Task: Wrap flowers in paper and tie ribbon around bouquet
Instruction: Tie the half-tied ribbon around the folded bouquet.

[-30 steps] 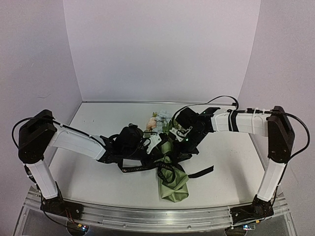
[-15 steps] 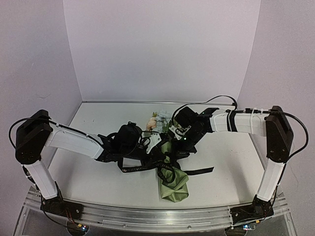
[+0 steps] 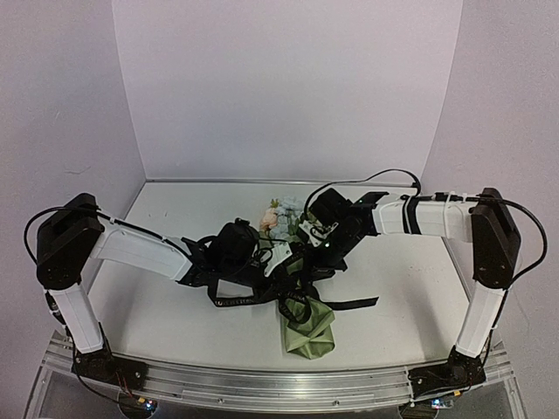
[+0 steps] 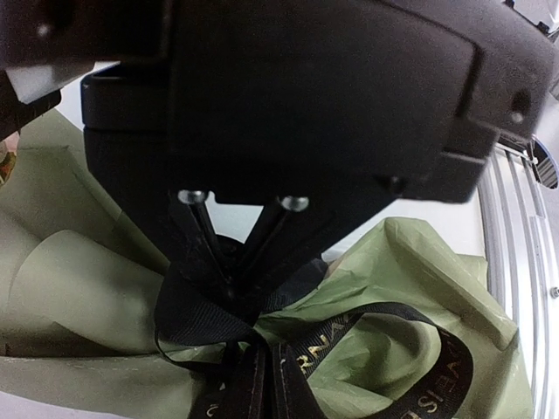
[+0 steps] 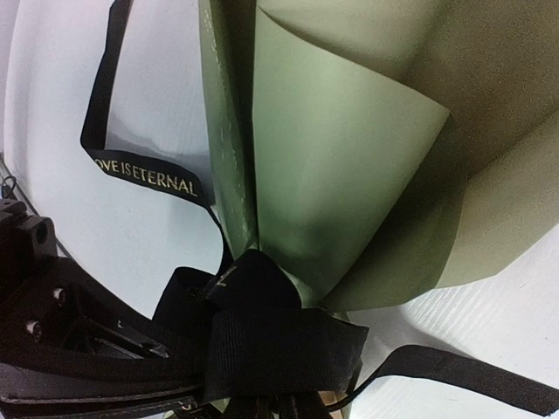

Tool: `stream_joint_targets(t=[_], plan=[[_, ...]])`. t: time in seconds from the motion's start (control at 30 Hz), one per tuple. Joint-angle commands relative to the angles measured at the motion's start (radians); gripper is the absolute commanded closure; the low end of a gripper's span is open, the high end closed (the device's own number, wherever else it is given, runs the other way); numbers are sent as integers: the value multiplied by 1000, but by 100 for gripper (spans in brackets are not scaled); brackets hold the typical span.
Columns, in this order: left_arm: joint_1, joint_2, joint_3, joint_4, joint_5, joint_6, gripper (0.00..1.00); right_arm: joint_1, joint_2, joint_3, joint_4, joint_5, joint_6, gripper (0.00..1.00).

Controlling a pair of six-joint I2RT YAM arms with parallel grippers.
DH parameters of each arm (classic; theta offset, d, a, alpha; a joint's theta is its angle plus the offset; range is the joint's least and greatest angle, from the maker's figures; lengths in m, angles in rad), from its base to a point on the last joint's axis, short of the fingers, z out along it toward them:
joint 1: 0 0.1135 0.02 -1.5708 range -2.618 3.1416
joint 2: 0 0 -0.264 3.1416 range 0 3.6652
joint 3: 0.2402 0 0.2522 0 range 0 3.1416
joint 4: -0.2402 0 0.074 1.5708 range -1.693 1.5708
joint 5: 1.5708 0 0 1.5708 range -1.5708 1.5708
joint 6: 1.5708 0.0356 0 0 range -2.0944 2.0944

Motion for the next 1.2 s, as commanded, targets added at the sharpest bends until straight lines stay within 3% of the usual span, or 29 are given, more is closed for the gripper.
stream_joint_targets(t=[0.0, 0.83, 1.17], plan=[[4, 21, 53, 0, -9, -6, 95, 4, -32, -21, 19, 10, -6, 92], [4, 60, 89, -35, -16, -12, 95, 2, -171, -113, 19, 68, -7, 72], [4, 58, 89, -40, -11, -11, 95, -12, -186, -142, 47, 106, 51, 71]])
